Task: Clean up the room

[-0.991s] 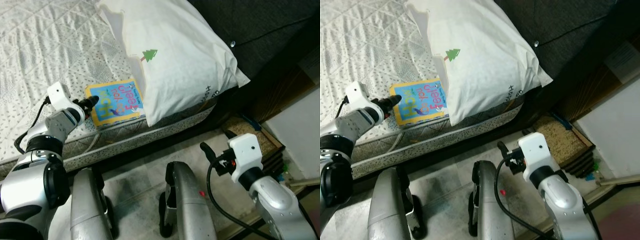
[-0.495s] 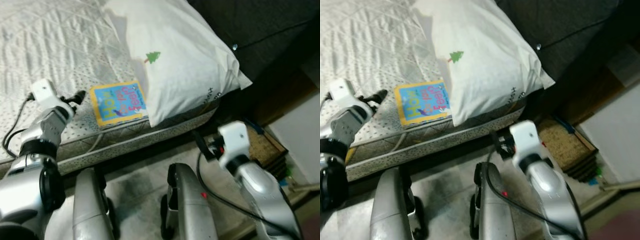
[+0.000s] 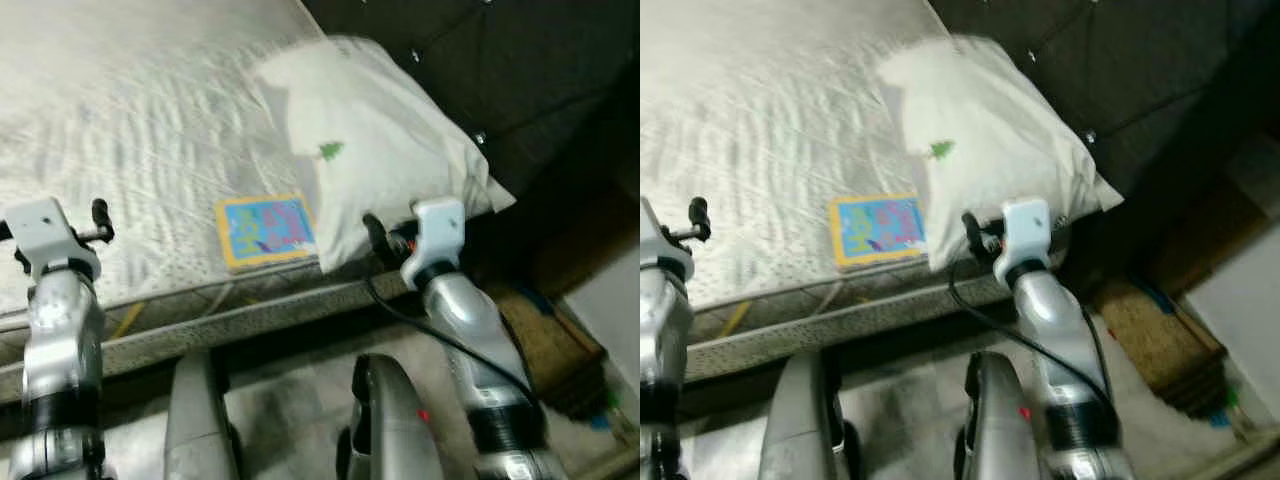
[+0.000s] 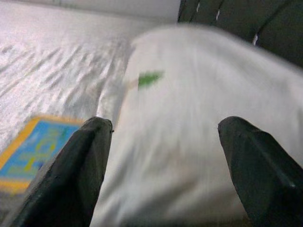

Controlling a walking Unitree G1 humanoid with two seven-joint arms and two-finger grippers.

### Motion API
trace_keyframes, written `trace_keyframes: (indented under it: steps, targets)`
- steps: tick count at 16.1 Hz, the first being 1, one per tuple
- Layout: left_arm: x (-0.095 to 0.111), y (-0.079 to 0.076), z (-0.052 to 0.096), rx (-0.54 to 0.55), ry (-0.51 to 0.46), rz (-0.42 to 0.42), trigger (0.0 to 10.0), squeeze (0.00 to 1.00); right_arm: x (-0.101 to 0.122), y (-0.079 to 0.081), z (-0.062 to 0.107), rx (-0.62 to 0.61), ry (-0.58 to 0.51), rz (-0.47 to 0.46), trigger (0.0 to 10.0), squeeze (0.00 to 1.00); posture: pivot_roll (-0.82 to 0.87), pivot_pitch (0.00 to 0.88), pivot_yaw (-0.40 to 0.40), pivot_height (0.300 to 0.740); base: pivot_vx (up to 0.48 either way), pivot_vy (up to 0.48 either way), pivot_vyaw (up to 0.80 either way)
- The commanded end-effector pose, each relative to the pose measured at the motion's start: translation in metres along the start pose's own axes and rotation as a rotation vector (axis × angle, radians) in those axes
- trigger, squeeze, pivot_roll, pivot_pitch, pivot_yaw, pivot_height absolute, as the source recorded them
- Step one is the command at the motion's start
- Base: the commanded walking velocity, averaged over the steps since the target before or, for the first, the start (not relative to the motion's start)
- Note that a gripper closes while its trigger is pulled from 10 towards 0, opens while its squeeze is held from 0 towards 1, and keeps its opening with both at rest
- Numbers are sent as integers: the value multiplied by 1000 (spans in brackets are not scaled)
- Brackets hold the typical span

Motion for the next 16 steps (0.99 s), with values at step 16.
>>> trace_keyframes:
  steps: [16]
  targets:
    - [-56, -79, 56, -222, -63, -110, 10000, 0, -70, 9, -8, -18, 23, 19, 10000, 0, 56, 0, -29, 557, 0, 0, 0]
Point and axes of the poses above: a point about 5 cm out from each wrist's last joint towards the gripper, its own z axis pointing back from the gripper into the wrist, its own x axis along the axis of the wrist's last joint, y = z × x, the point moved 5 cm from there along -z, pointing out of the wrist towards the gripper, and after that the axes turned 4 degrees about z, right-handed, at the moved point
